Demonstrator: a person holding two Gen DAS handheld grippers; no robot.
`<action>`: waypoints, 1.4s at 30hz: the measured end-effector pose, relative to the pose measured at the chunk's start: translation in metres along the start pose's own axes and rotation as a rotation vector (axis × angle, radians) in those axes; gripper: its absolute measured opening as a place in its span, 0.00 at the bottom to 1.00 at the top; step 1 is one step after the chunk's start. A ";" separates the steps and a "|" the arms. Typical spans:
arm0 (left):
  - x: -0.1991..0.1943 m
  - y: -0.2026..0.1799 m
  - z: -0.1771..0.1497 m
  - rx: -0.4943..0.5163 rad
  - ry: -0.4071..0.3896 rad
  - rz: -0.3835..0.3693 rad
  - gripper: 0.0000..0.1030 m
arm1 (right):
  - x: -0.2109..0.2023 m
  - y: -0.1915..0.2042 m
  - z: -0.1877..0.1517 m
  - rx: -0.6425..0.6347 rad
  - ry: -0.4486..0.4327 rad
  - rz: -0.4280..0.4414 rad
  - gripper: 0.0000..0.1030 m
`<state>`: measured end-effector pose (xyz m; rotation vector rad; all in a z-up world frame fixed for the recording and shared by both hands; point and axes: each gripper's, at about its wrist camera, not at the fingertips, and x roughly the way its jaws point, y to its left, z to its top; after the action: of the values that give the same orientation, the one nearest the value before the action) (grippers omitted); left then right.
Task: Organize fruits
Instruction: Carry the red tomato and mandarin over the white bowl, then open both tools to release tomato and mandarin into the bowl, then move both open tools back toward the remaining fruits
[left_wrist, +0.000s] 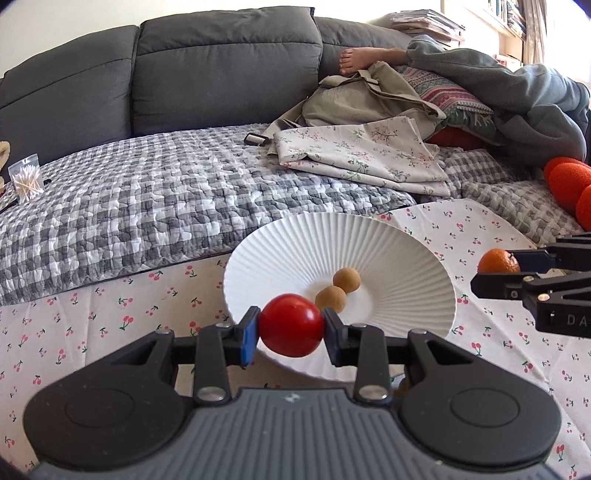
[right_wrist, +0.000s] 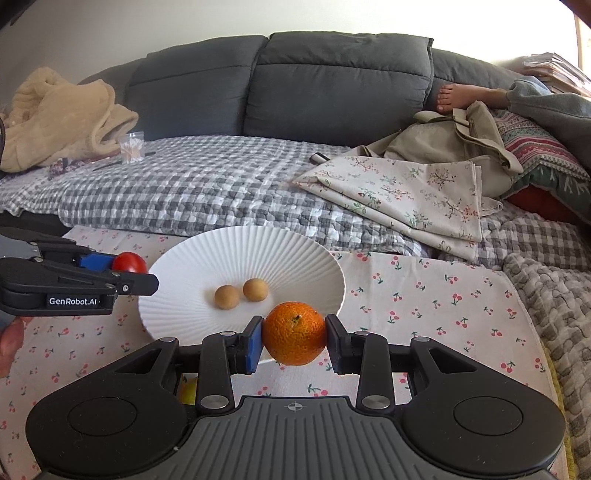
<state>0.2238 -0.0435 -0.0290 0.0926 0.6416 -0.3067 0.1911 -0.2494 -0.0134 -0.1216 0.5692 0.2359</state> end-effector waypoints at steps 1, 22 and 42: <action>0.003 -0.001 0.000 0.003 0.002 -0.001 0.33 | 0.003 0.000 0.001 -0.003 0.000 -0.002 0.33; 0.034 -0.012 -0.005 0.043 0.043 0.014 0.39 | 0.047 0.015 -0.001 -0.024 0.048 0.054 0.35; -0.024 0.001 -0.019 0.021 0.026 0.029 0.61 | -0.009 0.003 -0.001 0.009 0.041 0.097 0.53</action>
<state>0.1950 -0.0329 -0.0300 0.1257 0.6623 -0.2841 0.1829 -0.2478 -0.0096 -0.0907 0.6179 0.3252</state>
